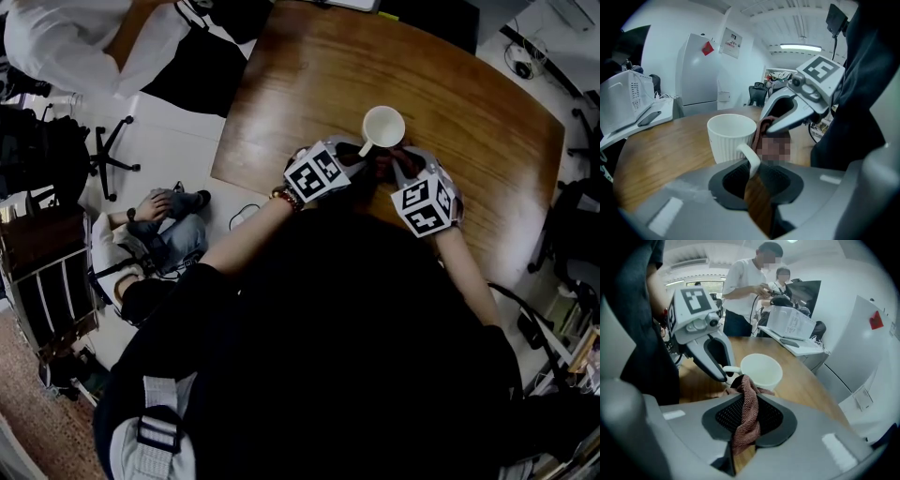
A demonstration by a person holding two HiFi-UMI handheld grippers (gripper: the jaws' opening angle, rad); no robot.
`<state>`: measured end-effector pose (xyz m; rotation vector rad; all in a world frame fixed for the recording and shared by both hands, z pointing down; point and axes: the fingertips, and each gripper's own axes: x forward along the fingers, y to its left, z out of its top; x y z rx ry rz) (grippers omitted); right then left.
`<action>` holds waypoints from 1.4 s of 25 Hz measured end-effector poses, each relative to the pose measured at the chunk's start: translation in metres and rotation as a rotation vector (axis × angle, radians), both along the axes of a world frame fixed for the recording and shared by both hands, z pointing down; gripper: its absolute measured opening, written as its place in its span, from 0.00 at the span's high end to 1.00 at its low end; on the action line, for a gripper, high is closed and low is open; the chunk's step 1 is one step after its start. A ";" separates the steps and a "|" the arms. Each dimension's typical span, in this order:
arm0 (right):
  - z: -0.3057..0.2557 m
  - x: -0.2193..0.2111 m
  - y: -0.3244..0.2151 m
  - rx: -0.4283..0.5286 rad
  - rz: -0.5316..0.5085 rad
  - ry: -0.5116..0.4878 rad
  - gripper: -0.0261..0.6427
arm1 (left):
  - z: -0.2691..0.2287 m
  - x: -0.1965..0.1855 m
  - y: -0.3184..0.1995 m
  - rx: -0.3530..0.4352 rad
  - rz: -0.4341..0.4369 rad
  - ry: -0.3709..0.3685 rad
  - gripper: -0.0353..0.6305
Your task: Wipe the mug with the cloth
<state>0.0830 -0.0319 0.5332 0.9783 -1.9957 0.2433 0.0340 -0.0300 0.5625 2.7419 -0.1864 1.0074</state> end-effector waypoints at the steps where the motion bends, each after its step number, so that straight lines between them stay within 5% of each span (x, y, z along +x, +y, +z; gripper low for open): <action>1: -0.008 0.004 0.000 0.009 0.006 -0.006 0.86 | 0.000 -0.003 -0.001 0.005 -0.001 -0.001 0.84; 17: 0.019 0.000 -0.017 -0.073 0.025 -0.082 0.86 | -0.003 -0.035 -0.028 0.121 -0.159 -0.031 0.84; 22: 0.045 0.000 -0.018 -0.122 0.038 -0.061 0.86 | -0.003 -0.032 -0.025 0.130 -0.117 -0.037 0.84; 35: -0.011 0.032 -0.047 0.019 0.048 -0.195 0.86 | 0.000 -0.017 0.009 0.094 0.035 0.006 0.85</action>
